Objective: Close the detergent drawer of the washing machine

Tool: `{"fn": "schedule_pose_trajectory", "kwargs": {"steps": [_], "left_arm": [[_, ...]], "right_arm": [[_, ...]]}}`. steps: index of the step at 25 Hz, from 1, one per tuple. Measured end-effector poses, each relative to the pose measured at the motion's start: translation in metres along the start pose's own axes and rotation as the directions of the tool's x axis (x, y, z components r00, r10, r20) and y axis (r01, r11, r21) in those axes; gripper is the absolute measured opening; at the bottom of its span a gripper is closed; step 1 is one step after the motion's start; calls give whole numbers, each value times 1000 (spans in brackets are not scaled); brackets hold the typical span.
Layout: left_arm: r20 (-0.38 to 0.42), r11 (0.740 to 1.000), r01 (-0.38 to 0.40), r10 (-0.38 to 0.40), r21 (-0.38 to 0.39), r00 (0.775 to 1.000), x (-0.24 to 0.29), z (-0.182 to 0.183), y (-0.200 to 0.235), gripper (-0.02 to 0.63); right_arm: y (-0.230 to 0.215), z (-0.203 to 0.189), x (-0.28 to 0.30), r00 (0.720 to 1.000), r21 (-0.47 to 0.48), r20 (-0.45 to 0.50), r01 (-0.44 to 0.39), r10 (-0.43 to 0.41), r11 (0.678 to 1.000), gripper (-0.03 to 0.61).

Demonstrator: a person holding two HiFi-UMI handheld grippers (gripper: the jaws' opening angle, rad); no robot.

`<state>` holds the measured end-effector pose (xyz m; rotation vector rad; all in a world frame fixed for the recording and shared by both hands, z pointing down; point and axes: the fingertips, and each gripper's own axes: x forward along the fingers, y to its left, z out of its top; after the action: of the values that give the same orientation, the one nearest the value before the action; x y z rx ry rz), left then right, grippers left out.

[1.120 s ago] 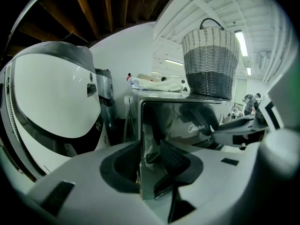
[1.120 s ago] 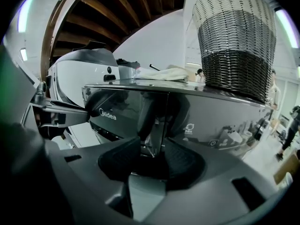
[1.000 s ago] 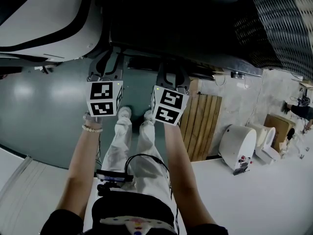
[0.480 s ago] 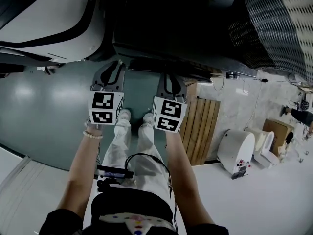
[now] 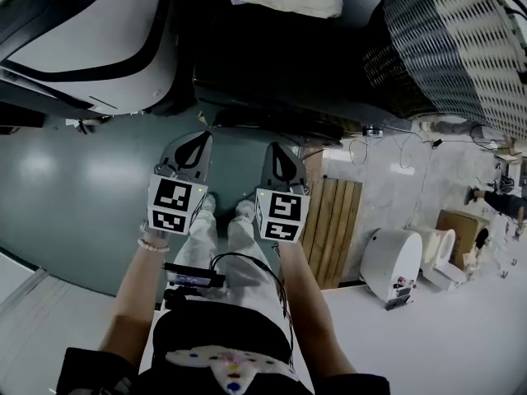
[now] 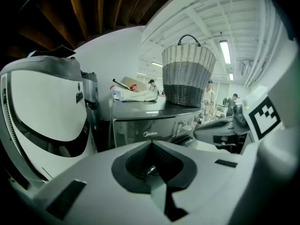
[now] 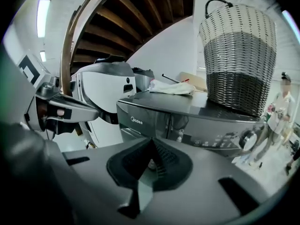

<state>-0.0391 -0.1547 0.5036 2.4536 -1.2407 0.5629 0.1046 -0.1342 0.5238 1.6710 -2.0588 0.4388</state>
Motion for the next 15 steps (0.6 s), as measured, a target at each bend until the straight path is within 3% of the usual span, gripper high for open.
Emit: {"fn": "schedule_pose_trajectory", "kwargs": {"steps": [15], "left_arm": [[78, 996, 22, -29, 91, 997, -84, 61, -36, 11]], "right_arm": [[7, 60, -86, 988, -73, 125, -85, 94, 994, 5]]}}
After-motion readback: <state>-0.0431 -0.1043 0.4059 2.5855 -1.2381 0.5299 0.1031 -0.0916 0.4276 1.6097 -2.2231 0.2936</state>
